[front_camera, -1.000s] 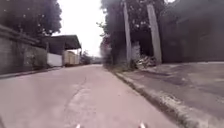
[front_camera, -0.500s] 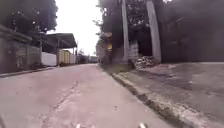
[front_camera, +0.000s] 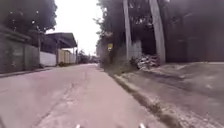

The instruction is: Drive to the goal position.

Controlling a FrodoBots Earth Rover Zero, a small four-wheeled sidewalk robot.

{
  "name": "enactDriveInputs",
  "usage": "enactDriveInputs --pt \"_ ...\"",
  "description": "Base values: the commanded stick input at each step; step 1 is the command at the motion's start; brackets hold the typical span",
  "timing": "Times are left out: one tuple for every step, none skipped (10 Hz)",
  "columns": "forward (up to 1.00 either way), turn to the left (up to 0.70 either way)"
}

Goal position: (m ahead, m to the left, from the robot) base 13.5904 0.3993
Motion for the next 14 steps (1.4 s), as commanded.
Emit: enactDriveInputs --pt "0.85 0.00" --pt "0.85 0.00" --pt "0.85 0.00" --pt "0.85 0.00" --pt "0.85 0.00" --pt "0.85 0.00" --pt "0.85 0.00" --pt "0.85 0.00" --pt "0.85 0.00" --pt "0.85 0.00" --pt "0.85 0.00" --pt "0.85 0.00" --pt "0.85 0.04" --pt "0.85 0.13"
